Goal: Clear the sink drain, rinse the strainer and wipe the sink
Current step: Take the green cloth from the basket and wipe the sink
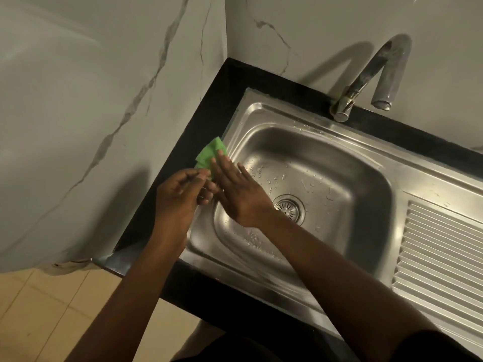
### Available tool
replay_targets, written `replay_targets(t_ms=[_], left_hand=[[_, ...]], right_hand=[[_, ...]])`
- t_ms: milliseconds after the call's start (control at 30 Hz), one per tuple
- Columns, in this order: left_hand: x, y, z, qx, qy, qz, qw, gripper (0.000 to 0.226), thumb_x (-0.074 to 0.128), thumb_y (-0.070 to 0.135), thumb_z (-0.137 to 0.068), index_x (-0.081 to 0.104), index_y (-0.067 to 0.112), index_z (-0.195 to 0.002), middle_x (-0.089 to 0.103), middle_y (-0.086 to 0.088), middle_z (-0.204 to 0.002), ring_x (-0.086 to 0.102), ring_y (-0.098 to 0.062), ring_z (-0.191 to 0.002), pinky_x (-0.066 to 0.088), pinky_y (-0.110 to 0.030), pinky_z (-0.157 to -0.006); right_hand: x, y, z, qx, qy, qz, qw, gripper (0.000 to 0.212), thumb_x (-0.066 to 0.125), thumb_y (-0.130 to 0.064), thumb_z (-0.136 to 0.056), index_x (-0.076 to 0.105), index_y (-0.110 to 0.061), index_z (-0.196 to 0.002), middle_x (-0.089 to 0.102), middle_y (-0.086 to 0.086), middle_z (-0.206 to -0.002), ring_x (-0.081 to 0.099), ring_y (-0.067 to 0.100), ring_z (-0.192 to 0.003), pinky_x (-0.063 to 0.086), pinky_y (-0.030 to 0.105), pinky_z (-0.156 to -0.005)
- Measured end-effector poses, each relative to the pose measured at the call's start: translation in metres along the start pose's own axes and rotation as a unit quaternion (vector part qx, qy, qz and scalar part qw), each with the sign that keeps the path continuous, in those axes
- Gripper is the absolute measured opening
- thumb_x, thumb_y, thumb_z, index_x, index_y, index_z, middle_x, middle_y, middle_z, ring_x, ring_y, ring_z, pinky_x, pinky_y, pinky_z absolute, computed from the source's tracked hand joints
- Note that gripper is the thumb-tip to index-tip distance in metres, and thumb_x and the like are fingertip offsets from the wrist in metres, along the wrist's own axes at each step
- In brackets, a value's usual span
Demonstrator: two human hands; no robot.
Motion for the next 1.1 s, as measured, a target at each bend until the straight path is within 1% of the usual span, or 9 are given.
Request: replay_targets(t_ms=[67, 167, 300, 433, 600, 733, 800, 933, 1100], left_hand=[[0.003, 0.001, -0.001, 0.001, -0.013, -0.001, 1.000, 0.014, 0.071, 0.029, -0.094, 0.082, 0.035, -0.090, 0.080, -0.002, -0.086, 0.074, -0.014, -0.079, 0.058, -0.029, -0.075], [0.005, 0.001, -0.002, 0.001, -0.013, -0.012, 1.000, 0.021, 0.068, 0.023, -0.100, 0.082, 0.037, -0.091, 0.081, -0.001, -0.088, 0.075, -0.013, -0.081, 0.058, -0.030, -0.076], [0.004, 0.000, -0.001, -0.004, -0.014, -0.029, 0.999, 0.020, 0.065, 0.021, -0.103, 0.080, 0.032, -0.097, 0.081, -0.001, -0.091, 0.077, -0.016, -0.083, 0.059, -0.029, -0.077], [0.003, -0.002, -0.002, -0.023, -0.016, -0.027, 0.999, 0.020, 0.064, 0.020, -0.103, 0.080, 0.030, -0.097, 0.081, -0.003, -0.091, 0.076, -0.016, -0.079, 0.056, -0.031, -0.075], [0.007, -0.004, -0.001, -0.027, -0.028, -0.027, 0.999, 0.016, 0.066, 0.031, -0.094, 0.081, 0.037, -0.092, 0.081, -0.001, -0.090, 0.077, -0.014, -0.079, 0.058, -0.028, -0.073], [0.016, -0.003, -0.002, -0.022, -0.037, -0.030, 0.999, 0.016, 0.067, 0.028, -0.097, 0.081, 0.036, -0.094, 0.081, -0.001, -0.089, 0.077, -0.014, -0.079, 0.059, -0.031, -0.076], [0.019, -0.001, -0.002, -0.020, -0.039, -0.029, 0.999, 0.012, 0.069, 0.033, -0.094, 0.081, 0.033, -0.096, 0.081, -0.001, -0.089, 0.076, -0.015, -0.079, 0.059, -0.030, -0.075], [0.020, 0.000, 0.000, -0.006, -0.050, -0.039, 0.998, 0.015, 0.067, 0.024, -0.102, 0.080, 0.030, -0.100, 0.081, -0.001, -0.091, 0.077, -0.014, -0.080, 0.060, -0.027, -0.074], [0.022, -0.001, 0.005, -0.015, -0.062, -0.045, 0.997, 0.017, 0.063, 0.017, -0.104, 0.079, 0.024, -0.102, 0.081, -0.004, -0.091, 0.077, -0.017, -0.082, 0.061, -0.029, -0.077]], right_hand=[[-0.006, 0.011, -0.015, 0.028, -0.022, 0.015, 0.999, 0.066, 0.028, -0.043, -0.113, 0.004, -0.013, -0.167, -0.004, 0.008, -0.176, 0.001, 0.022, -0.163, 0.010, 0.045, -0.132], [-0.017, 0.030, -0.039, 0.072, -0.028, 0.048, 0.996, 0.068, 0.032, -0.035, -0.111, -0.001, -0.015, -0.167, -0.006, 0.010, -0.175, 0.001, 0.025, -0.162, 0.008, 0.046, -0.132], [-0.052, 0.064, -0.096, 0.190, -0.029, 0.092, 0.977, 0.079, 0.047, -0.024, -0.103, 0.003, -0.008, -0.166, -0.001, 0.018, -0.174, 0.000, 0.033, -0.162, 0.005, 0.049, -0.132], [-0.068, 0.080, -0.132, 0.232, -0.037, 0.107, 0.966, 0.084, 0.057, -0.017, -0.098, 0.008, 0.000, -0.165, 0.003, 0.023, -0.173, 0.001, 0.039, -0.161, 0.006, 0.050, -0.131], [-0.048, 0.066, -0.108, 0.233, -0.034, 0.100, 0.967, 0.077, 0.044, -0.011, -0.105, -0.004, 0.000, -0.164, -0.007, 0.023, -0.173, -0.002, 0.037, -0.161, 0.009, 0.047, -0.131], [-0.042, 0.050, -0.081, 0.229, -0.023, 0.063, 0.971, 0.074, 0.042, 0.001, -0.101, 0.007, -0.005, -0.165, -0.001, 0.014, -0.175, 0.003, 0.032, -0.162, 0.033, 0.048, -0.124], [-0.040, 0.042, -0.071, 0.216, -0.042, 0.075, 0.973, 0.073, 0.044, -0.001, -0.102, 0.008, -0.006, -0.165, 0.001, 0.013, -0.175, 0.006, 0.032, -0.162, 0.039, 0.048, -0.122], [-0.053, 0.055, -0.070, 0.156, -0.083, 0.170, 0.969, 0.076, 0.050, -0.005, -0.103, 0.006, -0.001, -0.165, 0.002, 0.019, -0.174, 0.009, 0.034, -0.161, 0.023, 0.047, -0.128], [-0.071, 0.085, -0.082, 0.156, -0.095, 0.218, 0.959, 0.071, 0.039, -0.015, -0.107, 0.000, -0.003, -0.165, -0.002, 0.018, -0.174, 0.001, 0.032, -0.162, 0.011, 0.047, -0.132]])
Point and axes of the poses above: each hand's wrist, its own z-axis away from the middle knuckle, its own x-axis out of the palm, y = z × x, the point moved 1 cm from there along -z, towards the middle knuckle
